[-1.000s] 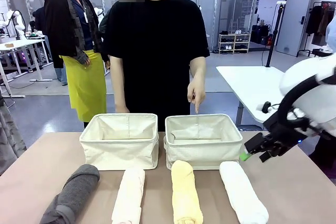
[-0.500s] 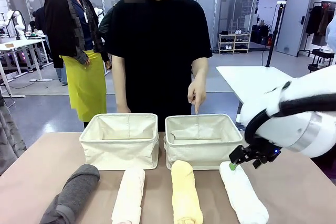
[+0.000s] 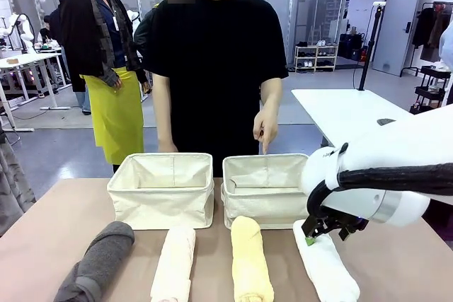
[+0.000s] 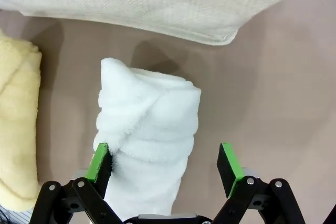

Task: Divide the towels into two baskets.
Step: Pick up one hotel-folded towel and place it in the Fabric basket indicated by the person.

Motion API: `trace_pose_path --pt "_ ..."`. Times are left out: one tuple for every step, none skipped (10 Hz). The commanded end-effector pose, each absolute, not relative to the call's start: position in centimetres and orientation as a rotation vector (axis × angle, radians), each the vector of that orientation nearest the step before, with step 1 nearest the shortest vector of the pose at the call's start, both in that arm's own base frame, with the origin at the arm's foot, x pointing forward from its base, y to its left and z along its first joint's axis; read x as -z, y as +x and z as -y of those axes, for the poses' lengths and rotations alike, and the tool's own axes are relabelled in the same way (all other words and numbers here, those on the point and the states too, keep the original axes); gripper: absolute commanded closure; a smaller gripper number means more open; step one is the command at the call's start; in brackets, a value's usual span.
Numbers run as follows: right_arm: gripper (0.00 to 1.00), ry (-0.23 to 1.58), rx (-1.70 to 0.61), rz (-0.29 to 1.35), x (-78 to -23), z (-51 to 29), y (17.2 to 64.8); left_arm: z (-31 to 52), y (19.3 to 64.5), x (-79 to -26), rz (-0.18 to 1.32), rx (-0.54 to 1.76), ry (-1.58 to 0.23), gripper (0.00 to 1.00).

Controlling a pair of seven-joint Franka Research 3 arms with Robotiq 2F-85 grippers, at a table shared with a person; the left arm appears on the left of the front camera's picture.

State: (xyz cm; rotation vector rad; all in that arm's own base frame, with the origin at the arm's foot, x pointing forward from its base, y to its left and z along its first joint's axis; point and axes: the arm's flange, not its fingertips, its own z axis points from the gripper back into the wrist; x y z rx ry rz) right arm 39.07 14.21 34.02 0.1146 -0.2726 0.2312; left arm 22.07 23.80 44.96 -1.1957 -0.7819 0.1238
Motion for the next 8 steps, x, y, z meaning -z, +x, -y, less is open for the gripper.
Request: trace_pose_path --pt "0.0 0.127 -0.209 0.236 -31.73 -12.23 32.65 -24.06 21.9 -45.02 0.809 -0.102 -1.207 0.0" --pt "0.0 0.163 -0.204 0.226 -31.83 -12.36 32.57 -24.06 21.9 -45.02 0.809 -0.102 -1.207 0.0" --pt "0.0 0.186 -0.209 0.221 -31.9 -12.48 32.46 -24.06 21.9 -45.02 0.809 -0.102 -1.207 0.0" --pt "0.0 0.211 -0.212 0.207 -31.81 -12.5 32.38 -24.06 21.9 -45.02 0.809 -0.102 -1.207 0.0" --pt "0.0 0.23 -0.226 0.19 -31.69 -12.54 32.36 -24.06 21.9 -45.02 0.809 -0.102 -1.207 0.0" --pt "0.07 0.232 -0.234 0.187 -31.67 -12.53 32.28 -24.06 21.9 -45.02 0.809 -0.102 -1.207 0.0" --pt "0.19 0.221 -0.241 0.19 -31.73 -12.51 32.25 -24.06 21.9 -45.02 0.809 -0.102 -1.207 0.0" --pt "0.26 0.222 -0.238 0.194 -31.84 -12.46 32.24 -24.06 21.9 -45.02 0.809 -0.102 -1.207 0.0"
